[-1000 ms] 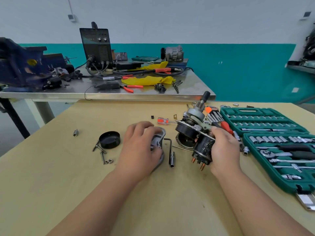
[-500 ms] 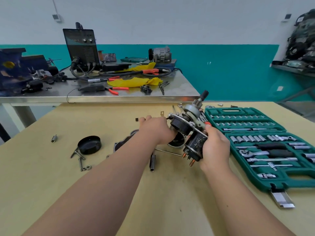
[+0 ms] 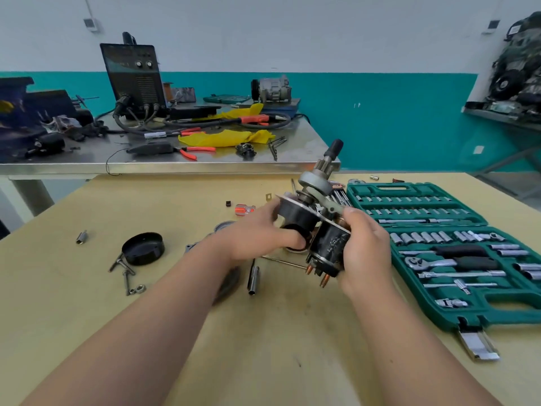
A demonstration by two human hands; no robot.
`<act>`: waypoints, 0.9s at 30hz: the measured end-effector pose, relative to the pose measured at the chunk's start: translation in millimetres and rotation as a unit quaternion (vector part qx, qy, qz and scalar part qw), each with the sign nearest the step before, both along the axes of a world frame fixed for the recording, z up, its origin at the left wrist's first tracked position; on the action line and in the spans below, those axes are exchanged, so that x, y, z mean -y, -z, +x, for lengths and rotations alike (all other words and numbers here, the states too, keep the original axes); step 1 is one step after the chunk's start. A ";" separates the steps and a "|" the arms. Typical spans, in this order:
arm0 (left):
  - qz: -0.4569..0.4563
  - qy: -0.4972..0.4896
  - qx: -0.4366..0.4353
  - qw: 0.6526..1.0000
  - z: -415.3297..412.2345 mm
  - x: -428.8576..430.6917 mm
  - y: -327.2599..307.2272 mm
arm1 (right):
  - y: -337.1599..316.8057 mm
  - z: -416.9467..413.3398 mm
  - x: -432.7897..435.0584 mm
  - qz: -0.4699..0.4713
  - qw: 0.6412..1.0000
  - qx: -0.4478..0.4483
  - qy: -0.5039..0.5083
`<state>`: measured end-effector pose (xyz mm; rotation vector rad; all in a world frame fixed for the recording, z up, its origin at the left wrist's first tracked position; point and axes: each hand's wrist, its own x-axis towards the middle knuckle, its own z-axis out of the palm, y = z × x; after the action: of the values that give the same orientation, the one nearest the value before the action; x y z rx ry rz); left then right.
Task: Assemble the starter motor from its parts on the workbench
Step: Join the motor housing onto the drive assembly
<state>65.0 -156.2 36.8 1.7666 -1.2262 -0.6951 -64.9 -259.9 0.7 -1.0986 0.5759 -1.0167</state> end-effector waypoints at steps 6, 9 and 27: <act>-0.151 -0.082 -0.122 0.978 -23.6 -53.1 26.7 | -3.3 3.7 -25.3 -0.166 0.984 -0.051 -0.044; -0.191 -0.141 -0.148 0.960 -28.2 -64.5 40.6 | -3.6 6.9 -44.5 -0.231 0.968 -0.064 -0.069; -0.221 -0.229 -0.416 0.852 -12.0 -56.5 35.7 | 0.1 13.3 -48.9 0.130 0.981 -0.015 -0.143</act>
<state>53.0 -99.7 1.1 1.0877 -0.3018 -0.6988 -51.6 -211.1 0.6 -0.9321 0.5393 -0.6552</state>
